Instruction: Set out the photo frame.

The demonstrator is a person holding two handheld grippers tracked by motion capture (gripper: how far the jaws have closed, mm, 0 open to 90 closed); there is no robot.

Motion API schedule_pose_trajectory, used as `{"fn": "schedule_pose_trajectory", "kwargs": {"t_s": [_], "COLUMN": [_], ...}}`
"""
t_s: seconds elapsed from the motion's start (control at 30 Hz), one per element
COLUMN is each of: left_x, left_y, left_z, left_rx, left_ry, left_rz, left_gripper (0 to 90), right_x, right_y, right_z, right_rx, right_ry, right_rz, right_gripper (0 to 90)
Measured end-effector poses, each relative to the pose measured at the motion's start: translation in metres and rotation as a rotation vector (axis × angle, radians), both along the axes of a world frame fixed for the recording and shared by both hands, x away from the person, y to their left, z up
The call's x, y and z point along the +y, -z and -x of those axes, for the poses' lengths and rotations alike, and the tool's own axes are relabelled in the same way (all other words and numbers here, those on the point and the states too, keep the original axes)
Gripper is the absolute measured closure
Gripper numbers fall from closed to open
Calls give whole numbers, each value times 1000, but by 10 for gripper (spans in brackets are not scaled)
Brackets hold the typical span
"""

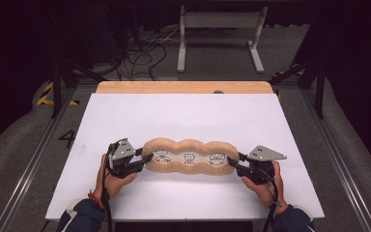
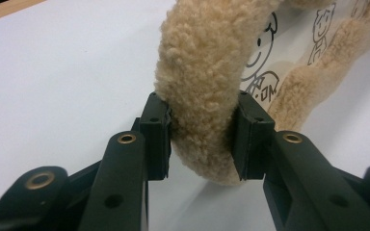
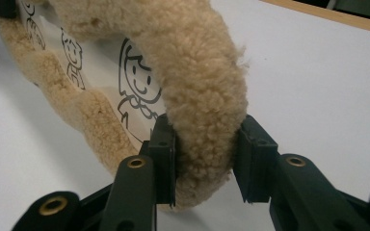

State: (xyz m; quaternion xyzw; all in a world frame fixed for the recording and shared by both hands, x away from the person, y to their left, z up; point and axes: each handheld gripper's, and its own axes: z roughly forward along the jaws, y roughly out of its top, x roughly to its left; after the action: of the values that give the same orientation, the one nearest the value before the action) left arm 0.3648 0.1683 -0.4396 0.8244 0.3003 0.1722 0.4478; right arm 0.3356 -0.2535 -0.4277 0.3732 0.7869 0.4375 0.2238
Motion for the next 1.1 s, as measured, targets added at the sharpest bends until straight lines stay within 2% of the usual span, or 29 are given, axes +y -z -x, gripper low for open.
{"fn": "schedule_pose_trajectory", "kwargs": {"t_s": [0.07, 0.2, 0.47, 0.63, 1.0, 1.1], "left_x": [0, 1, 1, 0, 1, 0], "left_y": [0, -1, -1, -1, -1, -2], "left_z": [2, 3, 2, 3, 2, 3], "left_rx": [2, 1, 0, -2, -9, -13], "left_ry": [-3, -2, 3, 4, 17, 20], "left_rz": [-3, -6, -3, -11, -22, -36], "left_gripper": [635, 634, 631, 627, 618, 615], "right_x": [1, 6, 4, 6, 4, 4], "right_y": [0, 0, 0, -1, -2, -2], "right_z": [-2, -4, -6, -5, -5, -5], "right_rx": [4, -13, -11, -22, -12, -9], "right_ry": [5, 17, 9, 8, -8, -8], "right_rz": [-5, 35, 29, 52, 55, 54], "right_gripper": [645, 636, 636, 630, 619, 603]}}
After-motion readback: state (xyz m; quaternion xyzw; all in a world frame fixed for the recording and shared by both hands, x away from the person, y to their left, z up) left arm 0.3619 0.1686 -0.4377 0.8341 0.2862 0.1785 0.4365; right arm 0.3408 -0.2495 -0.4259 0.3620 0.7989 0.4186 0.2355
